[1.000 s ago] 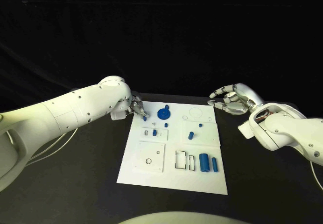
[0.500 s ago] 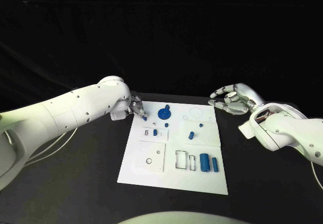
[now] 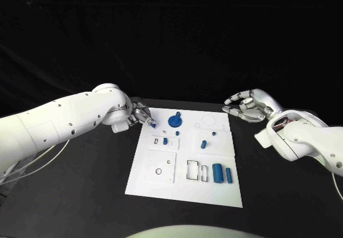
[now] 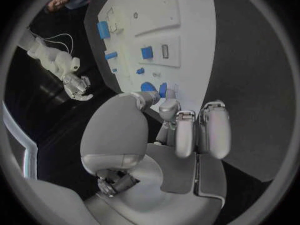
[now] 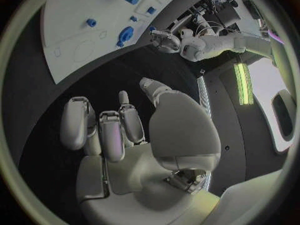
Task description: Assemble the parts on the task board
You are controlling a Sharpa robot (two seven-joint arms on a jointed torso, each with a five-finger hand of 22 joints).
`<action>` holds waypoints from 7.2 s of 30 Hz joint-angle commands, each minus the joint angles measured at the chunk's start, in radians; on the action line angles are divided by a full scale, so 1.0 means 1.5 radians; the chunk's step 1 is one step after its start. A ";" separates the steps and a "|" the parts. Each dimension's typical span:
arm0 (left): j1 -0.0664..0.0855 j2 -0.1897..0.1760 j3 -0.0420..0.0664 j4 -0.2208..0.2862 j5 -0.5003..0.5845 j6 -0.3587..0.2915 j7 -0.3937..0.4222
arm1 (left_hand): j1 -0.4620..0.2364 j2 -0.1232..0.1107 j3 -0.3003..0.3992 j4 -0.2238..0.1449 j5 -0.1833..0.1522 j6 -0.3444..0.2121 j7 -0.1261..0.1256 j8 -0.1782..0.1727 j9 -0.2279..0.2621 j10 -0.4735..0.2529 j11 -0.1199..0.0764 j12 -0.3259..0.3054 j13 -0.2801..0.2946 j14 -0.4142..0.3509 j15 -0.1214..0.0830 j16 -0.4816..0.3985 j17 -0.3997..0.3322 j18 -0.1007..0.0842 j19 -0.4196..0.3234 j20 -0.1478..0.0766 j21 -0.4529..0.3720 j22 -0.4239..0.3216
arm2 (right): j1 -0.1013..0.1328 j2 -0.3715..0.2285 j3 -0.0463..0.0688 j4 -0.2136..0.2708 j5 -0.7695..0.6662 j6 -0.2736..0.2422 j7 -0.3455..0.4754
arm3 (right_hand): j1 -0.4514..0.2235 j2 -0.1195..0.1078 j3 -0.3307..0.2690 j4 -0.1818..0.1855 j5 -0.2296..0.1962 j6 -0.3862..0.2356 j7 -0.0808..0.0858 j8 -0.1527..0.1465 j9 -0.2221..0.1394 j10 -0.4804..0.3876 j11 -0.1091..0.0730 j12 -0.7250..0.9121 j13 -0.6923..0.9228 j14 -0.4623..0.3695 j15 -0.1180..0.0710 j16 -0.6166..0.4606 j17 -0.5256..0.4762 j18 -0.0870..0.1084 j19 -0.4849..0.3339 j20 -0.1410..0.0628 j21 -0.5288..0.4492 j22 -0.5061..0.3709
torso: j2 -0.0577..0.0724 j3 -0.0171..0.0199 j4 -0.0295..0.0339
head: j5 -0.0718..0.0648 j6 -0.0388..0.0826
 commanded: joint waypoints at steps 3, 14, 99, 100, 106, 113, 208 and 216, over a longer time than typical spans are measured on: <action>-0.010 -0.027 0.000 0.051 -0.030 -0.060 0.044 | -0.006 0.000 0.108 -0.103 0.005 0.007 -0.002 0.004 0.003 0.008 -0.002 0.000 0.000 0.065 -0.003 -0.001 0.157 -0.013 0.004 -0.003 0.005 0.003 | -0.001 -0.001 0.000 0.001 0.000 0.000 0.004 | -0.002 0.005 -0.001 0.005 0.003 -0.004 -0.001 0.003 0.001 0.000 -0.004 0.000 0.022 0.033 -0.006 -0.004 0.012 0.012 0.000 -0.002 -0.004 0.016 | 0.001 -0.0014 0.0002 | 0.000 -0.002; -0.035 -0.053 -0.001 0.099 -0.077 -0.070 0.063 | -0.008 -0.004 0.114 -0.107 0.005 0.009 -0.003 0.005 0.004 0.011 -0.003 0.000 0.000 0.066 -0.004 0.000 0.161 -0.014 0.006 -0.004 0.007 0.006 | -0.003 -0.001 0.000 0.001 0.000 -0.001 0.005 | -0.002 0.005 -0.001 0.005 0.004 -0.005 -0.001 0.003 0.001 0.000 -0.004 -0.001 0.022 0.033 -0.006 -0.004 0.012 0.012 0.001 -0.002 -0.003 0.017 | 0.002 -0.0019 -0.0008 | 0.002 -0.002; -0.058 -0.032 -0.003 0.104 -0.098 0.019 0.003 | -0.029 -0.016 0.120 -0.104 0.020 0.019 -0.008 0.010 0.008 0.022 -0.007 -0.004 -0.005 0.066 -0.007 0.001 0.162 -0.015 0.007 -0.007 0.008 0.010 | -0.007 -0.001 0.000 0.000 0.002 0.000 0.006 | -0.002 0.006 -0.002 0.007 0.007 -0.005 -0.001 0.004 0.001 0.000 -0.004 -0.001 0.021 0.033 -0.006 -0.004 0.012 0.012 0.001 -0.003 -0.004 0.017 | 0.002 -0.0003 -0.0015 | 0.006 -0.010; -0.059 -0.031 -0.003 0.102 -0.096 0.019 0.001 | -0.033 -0.017 0.118 -0.101 0.020 0.020 -0.009 0.012 0.009 0.022 -0.008 -0.006 -0.009 0.066 -0.008 0.001 0.163 -0.015 0.007 -0.007 0.008 0.010 | -0.007 -0.001 0.000 0.000 0.003 0.000 0.007 | -0.002 0.006 -0.002 0.007 0.007 -0.005 -0.001 0.004 0.001 0.000 -0.004 -0.001 0.021 0.033 -0.006 -0.004 0.012 0.012 0.001 -0.003 -0.004 0.017 | 0.002 -0.0003 -0.0015 | 0.006 -0.010; -0.060 -0.023 -0.003 0.094 -0.098 0.021 -0.007 | -0.040 -0.016 0.112 -0.096 0.018 0.021 -0.012 0.014 0.012 0.024 -0.010 -0.007 -0.013 0.066 -0.010 0.001 0.163 -0.015 0.007 -0.008 0.008 0.009 | -0.007 -0.001 0.000 -0.001 0.003 0.001 0.007 | -0.002 0.006 -0.002 0.007 0.007 -0.005 -0.001 0.004 0.001 0.000 -0.004 -0.001 0.021 0.033 -0.006 -0.004 0.012 0.012 0.001 -0.003 -0.004 0.017 | 0.002 -0.0002 -0.0015 | 0.007 -0.010; -0.060 -0.019 -0.003 0.090 -0.099 0.027 -0.010 | -0.047 -0.018 0.102 -0.092 0.016 0.020 -0.015 0.017 0.015 0.027 -0.013 -0.009 -0.016 0.066 -0.012 0.001 0.162 -0.014 0.007 -0.010 0.007 0.009 | -0.008 -0.001 0.000 -0.001 0.004 0.001 0.007 | -0.002 0.006 -0.002 0.007 0.007 -0.005 -0.001 0.004 0.001 0.000 -0.004 -0.001 0.021 0.033 -0.006 -0.004 0.012 0.012 0.001 -0.003 -0.004 0.017 | 0.001 0.0004 -0.0018 | 0.006 -0.011; -0.064 0.051 -0.015 0.052 -0.379 -0.197 0.306 | 0.120 -0.074 -0.126 -0.070 0.009 -0.026 0.053 -0.208 -0.214 -0.277 0.068 -0.484 -0.516 -0.076 0.054 -0.178 -0.267 0.054 -0.133 0.047 -0.269 -0.390 | -0.012 0.003 0.000 -0.016 -0.017 0.014 0.016 | 0.042 -0.008 0.072 -0.008 -0.007 0.017 -0.006 -0.001 -0.003 -0.215 -0.011 -0.466 -0.430 -0.014 -0.013 -0.124 -0.159 0.048 -0.090 -0.010 -0.211 -0.116 | 0.004 -0.0008 -0.0030 | -0.014 0.011; -0.065 0.072 -0.019 0.038 -0.420 -0.186 0.281 | 0.123 -0.072 -0.130 -0.075 0.010 -0.030 0.055 -0.222 -0.227 -0.287 0.070 -0.503 -0.533 -0.067 0.054 -0.174 -0.272 0.052 -0.122 0.048 -0.258 -0.378 | -0.012 0.002 0.000 -0.014 -0.017 0.012 0.017 | 0.042 -0.008 0.072 -0.008 -0.006 0.017 -0.006 -0.001 -0.003 -0.215 -0.011 -0.468 -0.432 -0.014 -0.013 -0.124 -0.159 0.048 -0.089 -0.010 -0.212 -0.116 | 0.004 -0.0004 -0.0025 | -0.017 0.010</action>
